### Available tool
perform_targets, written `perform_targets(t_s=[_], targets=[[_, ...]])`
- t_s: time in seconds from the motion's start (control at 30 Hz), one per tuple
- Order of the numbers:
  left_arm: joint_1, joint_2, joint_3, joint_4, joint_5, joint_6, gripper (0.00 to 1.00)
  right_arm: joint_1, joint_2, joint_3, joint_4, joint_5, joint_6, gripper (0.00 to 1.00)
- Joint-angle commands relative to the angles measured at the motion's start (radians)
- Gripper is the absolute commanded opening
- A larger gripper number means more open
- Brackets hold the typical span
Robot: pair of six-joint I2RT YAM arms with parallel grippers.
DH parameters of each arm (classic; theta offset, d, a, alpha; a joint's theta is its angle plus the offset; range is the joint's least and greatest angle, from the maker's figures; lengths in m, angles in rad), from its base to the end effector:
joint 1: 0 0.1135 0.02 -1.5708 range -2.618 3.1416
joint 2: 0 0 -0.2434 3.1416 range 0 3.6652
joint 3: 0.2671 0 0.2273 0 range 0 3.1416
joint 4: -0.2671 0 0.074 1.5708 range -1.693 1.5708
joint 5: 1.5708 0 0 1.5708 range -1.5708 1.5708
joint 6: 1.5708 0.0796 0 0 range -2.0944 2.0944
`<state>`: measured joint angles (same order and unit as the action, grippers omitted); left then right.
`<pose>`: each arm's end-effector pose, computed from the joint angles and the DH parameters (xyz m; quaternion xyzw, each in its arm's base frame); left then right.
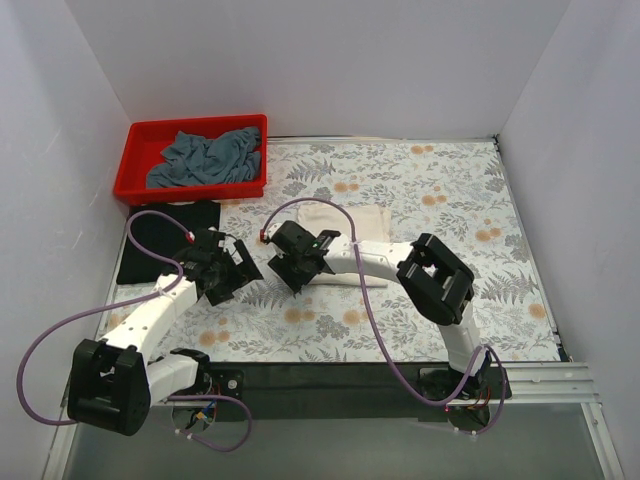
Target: Fold and stack the t-shirts
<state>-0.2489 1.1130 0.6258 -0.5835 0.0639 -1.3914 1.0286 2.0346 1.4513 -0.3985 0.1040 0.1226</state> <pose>0.2002 -0.0561 0.1476 -0.5169 0.8189 -0.2020 0.1461 0.2290 0.3641 0.1331 -0.4047 0.8659 0.1161 0.2702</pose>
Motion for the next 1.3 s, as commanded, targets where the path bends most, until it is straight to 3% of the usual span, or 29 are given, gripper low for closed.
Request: perform_targets(t_s=[0.0, 0.1, 0.2, 0.23, 0.33, 0.67, 0.9, 1.27], targets=[[0.007, -0.036, -0.012, 0.011, 0.016, -0.02, 0.91, 0.01, 0.041, 0.046, -0.02, 0.092, -0.015, 0.51], [0.007, -0.022, -0.008, 0.011, 0.019, -0.017, 0.9, 0.013, 0.061, 0.032, -0.022, 0.146, -0.005, 0.45], [0.007, 0.001, 0.005, 0.014, 0.028, -0.015, 0.9, 0.013, 0.059, 0.018, -0.025, 0.155, -0.001, 0.31], [0.007, 0.007, 0.009, 0.017, 0.03, -0.015, 0.9, 0.013, 0.059, 0.018, -0.023, 0.151, -0.004, 0.2], [0.008, 0.037, 0.023, 0.034, 0.062, -0.024, 0.9, 0.013, 0.021, 0.02, -0.026, 0.112, -0.015, 0.01], [0.007, 0.198, 0.097, 0.233, 0.26, -0.139, 0.94, -0.019, -0.218, -0.098, 0.084, -0.03, 0.023, 0.01], [0.005, 0.347, 0.12, 0.382, 0.369, -0.251, 0.95, -0.044, -0.248, -0.132, 0.116, -0.07, 0.041, 0.01], [-0.023, 0.539, 0.166, 0.565, 0.382, -0.336, 0.97, -0.05, -0.246, -0.149, 0.156, -0.096, 0.072, 0.01]])
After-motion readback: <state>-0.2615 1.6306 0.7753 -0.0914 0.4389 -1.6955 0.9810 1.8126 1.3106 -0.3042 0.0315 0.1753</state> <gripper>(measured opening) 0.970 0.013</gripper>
